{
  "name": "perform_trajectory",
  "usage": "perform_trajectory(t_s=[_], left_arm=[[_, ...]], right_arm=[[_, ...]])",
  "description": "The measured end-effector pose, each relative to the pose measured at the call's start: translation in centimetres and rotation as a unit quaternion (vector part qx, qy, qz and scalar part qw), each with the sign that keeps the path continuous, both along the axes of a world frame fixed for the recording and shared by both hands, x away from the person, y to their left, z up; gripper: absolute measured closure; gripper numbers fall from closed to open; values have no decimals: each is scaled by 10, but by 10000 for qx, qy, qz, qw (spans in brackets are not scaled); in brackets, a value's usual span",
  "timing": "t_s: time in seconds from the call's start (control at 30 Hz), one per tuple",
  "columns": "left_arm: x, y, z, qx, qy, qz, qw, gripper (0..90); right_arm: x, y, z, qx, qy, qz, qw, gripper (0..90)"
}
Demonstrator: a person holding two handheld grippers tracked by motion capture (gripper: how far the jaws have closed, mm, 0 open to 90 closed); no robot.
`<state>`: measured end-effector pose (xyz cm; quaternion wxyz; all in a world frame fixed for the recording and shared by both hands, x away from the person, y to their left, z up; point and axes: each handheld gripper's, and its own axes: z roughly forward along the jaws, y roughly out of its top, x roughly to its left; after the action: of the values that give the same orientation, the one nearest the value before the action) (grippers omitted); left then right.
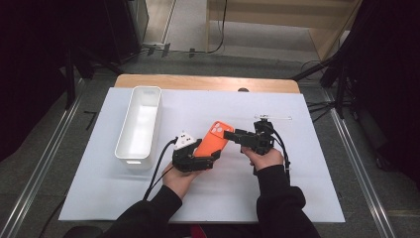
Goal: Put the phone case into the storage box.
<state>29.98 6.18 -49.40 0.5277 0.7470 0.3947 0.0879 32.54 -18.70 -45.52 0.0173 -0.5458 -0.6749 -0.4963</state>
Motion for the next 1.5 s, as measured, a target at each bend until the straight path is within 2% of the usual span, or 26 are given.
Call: perform_trajectory(t_s=[0.23,0.43,0.6,0.8,0.83,1.07,1.2,1.33,1.5], left_arm=[[-1,-1,-2,-8,4,16,10000,165],[-2,-2,-3,-8,22,35,10000,164],[-3,-3,-4,-1,40,49,10000,164],[-4,-3,-3,-11,14,78,10000,164],[-5,-3,-3,-35,-48,105,9999,164],[-7,-5,-3,2,-139,110,9998,163],[-8,-7,-1,135,-246,100,9996,161],[-7,-8,-1,198,-247,39,9995,160],[-6,-8,-1,185,-227,22,9996,159]], right_arm=[[4,0,0,104,76,-137,9998,394],[9,2,-2,258,287,-192,9991,447],[10,3,-3,308,338,-210,9987,482],[12,4,-4,378,495,-265,9977,562],[13,4,-5,406,535,-271,9974,615],[12,3,-4,548,600,-315,9962,685],[11,1,-2,700,662,-315,9948,715],[10,-1,0,833,664,-274,9939,732],[9,1,3,849,623,-223,9942,738]])
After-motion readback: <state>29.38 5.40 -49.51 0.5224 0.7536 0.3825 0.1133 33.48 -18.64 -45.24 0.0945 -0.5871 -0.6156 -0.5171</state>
